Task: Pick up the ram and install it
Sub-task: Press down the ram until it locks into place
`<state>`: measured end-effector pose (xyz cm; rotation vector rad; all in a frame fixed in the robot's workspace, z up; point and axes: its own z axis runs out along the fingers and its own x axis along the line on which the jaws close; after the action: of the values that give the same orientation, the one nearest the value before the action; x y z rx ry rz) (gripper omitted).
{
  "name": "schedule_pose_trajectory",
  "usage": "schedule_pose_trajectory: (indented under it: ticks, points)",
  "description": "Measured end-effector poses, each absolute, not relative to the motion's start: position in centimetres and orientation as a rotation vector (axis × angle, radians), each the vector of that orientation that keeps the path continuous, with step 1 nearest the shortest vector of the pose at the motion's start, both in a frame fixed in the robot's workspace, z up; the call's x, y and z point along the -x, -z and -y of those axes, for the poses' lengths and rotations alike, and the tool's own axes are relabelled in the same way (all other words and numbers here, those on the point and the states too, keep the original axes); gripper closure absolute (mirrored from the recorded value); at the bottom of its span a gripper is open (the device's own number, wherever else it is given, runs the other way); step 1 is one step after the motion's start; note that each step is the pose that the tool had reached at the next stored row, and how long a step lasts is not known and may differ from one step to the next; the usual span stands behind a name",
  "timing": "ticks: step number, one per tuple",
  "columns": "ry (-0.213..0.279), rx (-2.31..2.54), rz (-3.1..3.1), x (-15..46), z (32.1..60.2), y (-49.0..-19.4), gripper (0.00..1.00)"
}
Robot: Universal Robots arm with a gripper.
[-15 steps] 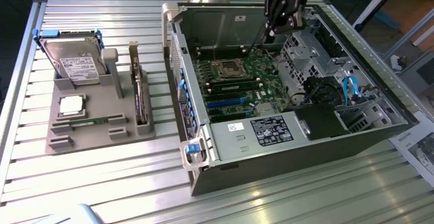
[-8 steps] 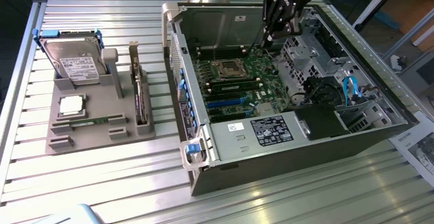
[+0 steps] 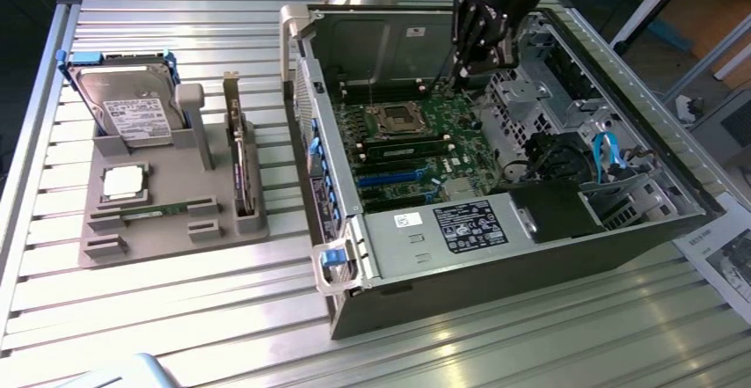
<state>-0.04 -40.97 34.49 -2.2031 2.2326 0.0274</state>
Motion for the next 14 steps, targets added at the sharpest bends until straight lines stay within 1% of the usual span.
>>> schedule_pose_trajectory:
  ticks: [9, 14]
  points:
    - [-0.026, 2.202, -2.232, 0.0, 41.0, -33.2, 0.90]
    - [-0.024, 2.201, -2.231, 0.0, 41.0, -32.0, 0.90]
